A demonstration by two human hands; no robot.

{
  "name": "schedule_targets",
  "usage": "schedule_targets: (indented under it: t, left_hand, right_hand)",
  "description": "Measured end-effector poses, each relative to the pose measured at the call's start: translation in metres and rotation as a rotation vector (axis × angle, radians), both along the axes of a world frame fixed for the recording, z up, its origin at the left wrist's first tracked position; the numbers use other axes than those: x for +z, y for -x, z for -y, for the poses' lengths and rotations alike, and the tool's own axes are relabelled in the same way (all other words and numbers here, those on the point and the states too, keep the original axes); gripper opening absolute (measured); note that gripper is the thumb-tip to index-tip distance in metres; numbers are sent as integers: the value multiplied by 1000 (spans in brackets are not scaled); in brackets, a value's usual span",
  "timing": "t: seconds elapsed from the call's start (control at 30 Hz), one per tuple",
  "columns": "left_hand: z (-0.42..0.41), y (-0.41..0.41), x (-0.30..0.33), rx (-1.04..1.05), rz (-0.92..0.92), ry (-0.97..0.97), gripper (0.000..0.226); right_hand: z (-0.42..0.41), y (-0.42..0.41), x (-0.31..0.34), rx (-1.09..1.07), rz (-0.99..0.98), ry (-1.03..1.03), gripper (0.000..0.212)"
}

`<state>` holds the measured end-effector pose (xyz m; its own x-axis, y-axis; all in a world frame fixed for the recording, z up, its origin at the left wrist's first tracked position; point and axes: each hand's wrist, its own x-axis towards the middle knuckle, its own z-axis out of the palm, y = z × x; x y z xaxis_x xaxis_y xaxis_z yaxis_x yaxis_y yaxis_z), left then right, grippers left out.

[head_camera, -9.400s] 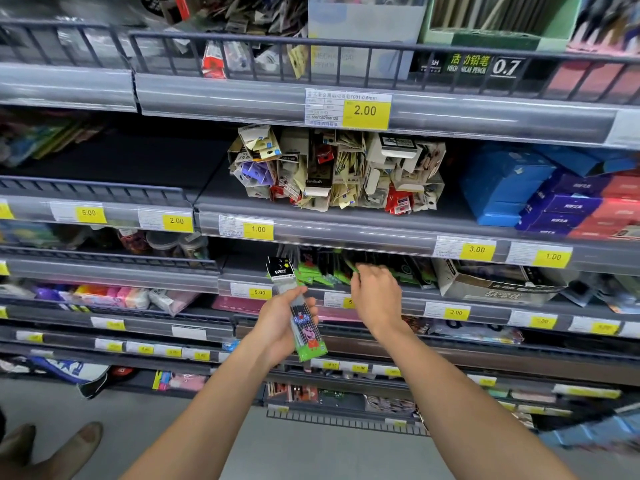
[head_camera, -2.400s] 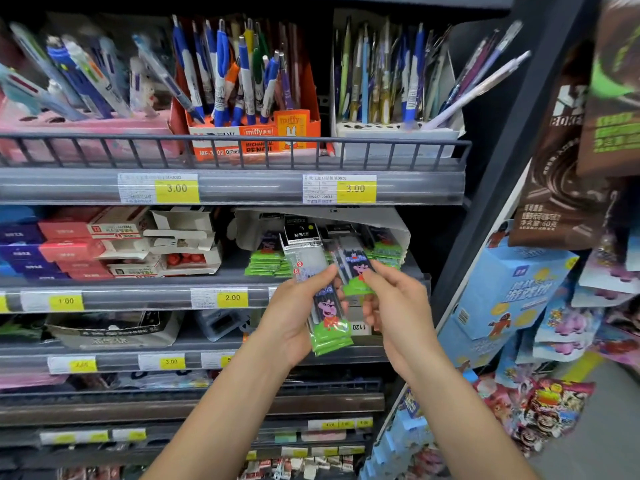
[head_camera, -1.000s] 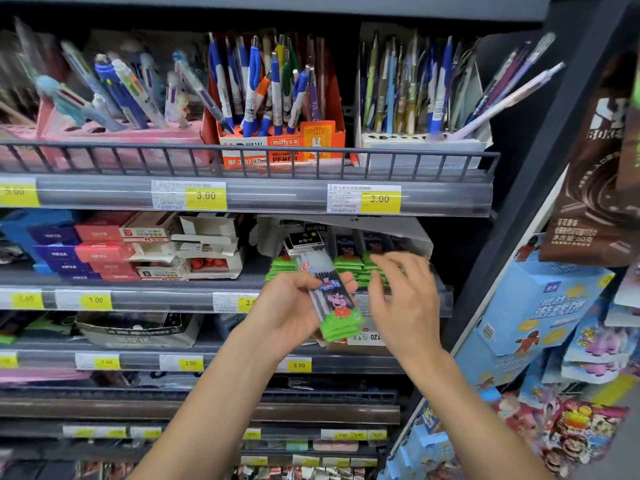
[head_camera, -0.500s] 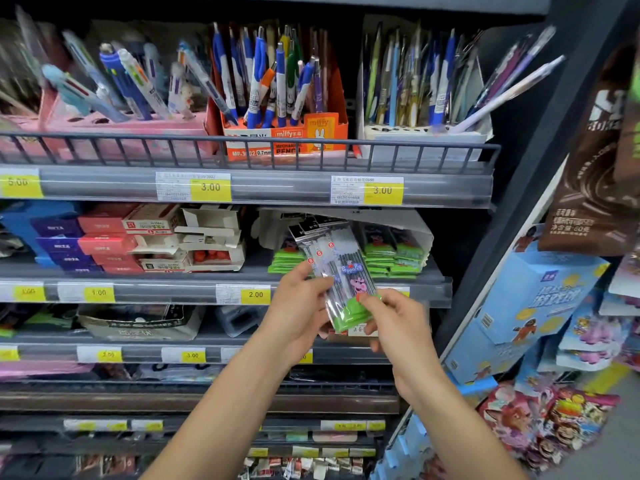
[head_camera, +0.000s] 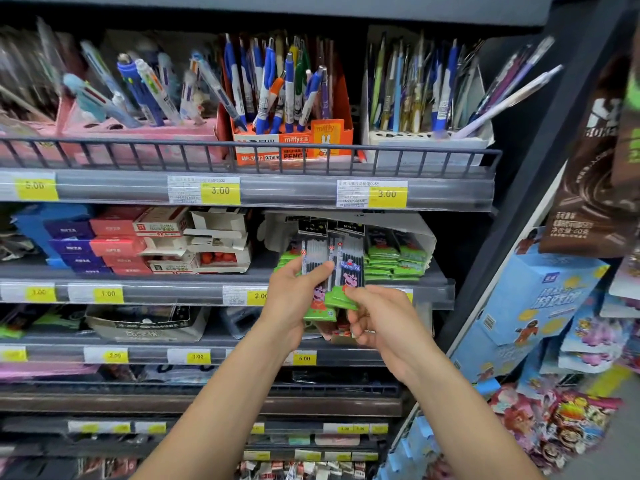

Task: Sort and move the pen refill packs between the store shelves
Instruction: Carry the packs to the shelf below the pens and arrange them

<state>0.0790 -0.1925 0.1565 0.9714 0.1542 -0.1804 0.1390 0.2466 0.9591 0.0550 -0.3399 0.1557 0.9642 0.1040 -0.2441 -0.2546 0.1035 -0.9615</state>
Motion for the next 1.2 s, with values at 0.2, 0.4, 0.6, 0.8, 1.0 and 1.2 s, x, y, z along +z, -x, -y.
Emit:
schedule_targets:
  t: [0.2, 0.4, 0.6, 0.8, 1.0, 1.2]
  left_hand:
    - [-8, -4, -2, -6, -34, 99, 25]
    - [0, -5, -11, -59, -8, 90, 13]
    - [2, -14, -7, -14, -40, 78, 28]
    - [1, -18, -8, 16, -35, 36, 49]
    - [-10, -19, -7, 90, -47, 21, 8]
    - [-22, -14, 1, 96, -103, 108, 21]
  right_hand:
    - [2, -19, 4, -71, -105, -201, 9]
    - [2, -32, 3, -151, -188, -391, 21]
    - [9, -24, -16, -404, 50, 69, 39]
    - [13, -33, -39, -263, 1326, 1082, 36]
    - [10, -56, -32, -150, 1359, 1335, 36]
    - [9, -72, -26, -160, 1321, 1411, 26]
